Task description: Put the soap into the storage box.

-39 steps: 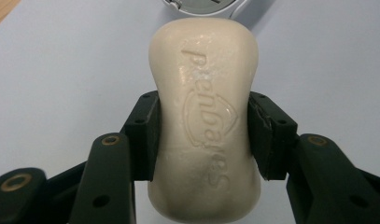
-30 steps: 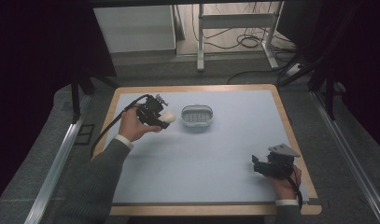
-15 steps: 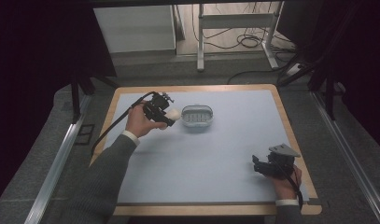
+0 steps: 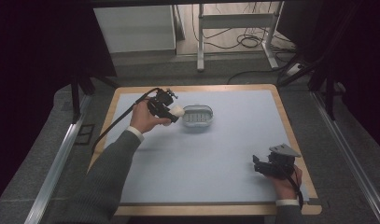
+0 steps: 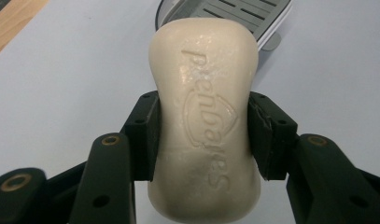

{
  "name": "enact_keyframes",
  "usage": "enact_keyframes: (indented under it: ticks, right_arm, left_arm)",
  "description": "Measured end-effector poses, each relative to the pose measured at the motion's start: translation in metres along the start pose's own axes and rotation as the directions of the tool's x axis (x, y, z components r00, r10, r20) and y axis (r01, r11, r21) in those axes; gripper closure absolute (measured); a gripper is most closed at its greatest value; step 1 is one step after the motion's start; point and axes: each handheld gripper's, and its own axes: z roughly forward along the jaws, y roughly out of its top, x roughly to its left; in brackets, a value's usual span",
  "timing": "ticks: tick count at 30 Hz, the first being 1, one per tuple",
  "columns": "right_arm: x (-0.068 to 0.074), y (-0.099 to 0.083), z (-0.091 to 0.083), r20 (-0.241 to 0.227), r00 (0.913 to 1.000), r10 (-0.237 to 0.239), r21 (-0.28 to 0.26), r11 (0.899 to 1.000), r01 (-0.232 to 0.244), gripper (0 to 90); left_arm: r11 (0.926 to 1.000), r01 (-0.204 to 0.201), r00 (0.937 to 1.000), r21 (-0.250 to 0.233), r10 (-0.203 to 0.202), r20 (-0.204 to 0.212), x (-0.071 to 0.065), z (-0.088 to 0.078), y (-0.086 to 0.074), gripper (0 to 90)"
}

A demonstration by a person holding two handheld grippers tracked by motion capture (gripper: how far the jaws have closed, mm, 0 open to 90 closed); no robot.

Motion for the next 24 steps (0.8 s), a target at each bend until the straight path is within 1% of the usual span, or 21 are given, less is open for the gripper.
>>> enact_keyframes:
  ticks: [3, 8, 10, 13, 18, 20, 22, 24]
  right_arm:
    - [-0.001, 0.000, 0.000, 0.001, 1.0000, 0.001, -0.002, 1.000, -0.001, 8.2]
    - [-0.001, 0.000, -0.001, 0.005, 1.0000, 0.002, -0.003, 1.000, -0.002, 8.2]
    - [-0.002, 0.000, 0.000, 0.005, 1.0000, 0.002, -0.002, 1.000, -0.002, 8.2]
    - [-0.002, 0.000, 0.000, 0.005, 1.0000, 0.004, -0.003, 1.000, -0.004, 8.2]
    - [-0.003, -0.001, 0.000, 0.006, 1.0000, 0.004, -0.001, 1.000, -0.004, 8.2]
    - [-0.003, -0.001, 0.000, 0.005, 1.0000, 0.005, 0.000, 1.000, -0.005, 8.2]
    - [-0.003, -0.001, -0.001, 0.006, 1.0000, 0.005, 0.000, 1.000, -0.005, 8.2]
    - [-0.004, -0.001, 0.000, 0.007, 1.0000, 0.006, 0.000, 1.000, -0.006, 8.2]
  left_arm:
    - [0.9999, -0.010, 0.9999, 0.005, 0.010, -0.007, 0.002, 0.000, 0.004, 49.7]
    - [0.9995, -0.031, 0.9995, 0.003, 0.031, -0.008, 0.000, 0.002, 0.014, 49.7]
    - [0.9996, -0.027, 0.9996, -0.011, 0.028, 0.011, 0.001, 0.003, 0.017, 49.7]
    - [0.9993, -0.038, 0.9993, -0.006, 0.038, 0.005, 0.001, 0.007, 0.022, 49.7]
    - [0.9976, -0.069, 0.9975, -0.009, 0.069, 0.016, -0.003, 0.011, 0.030, 49.7]
    - [0.9982, -0.057, 0.9976, -0.019, 0.058, 0.039, -0.002, 0.013, 0.033, 49.7]
    - [0.9983, -0.057, 0.9978, -0.014, 0.057, 0.033, -0.001, 0.016, 0.036, 49.7]
    - [0.9973, -0.073, 0.9972, 0.001, 0.073, 0.015, -0.002, 0.018, 0.039, 49.7]
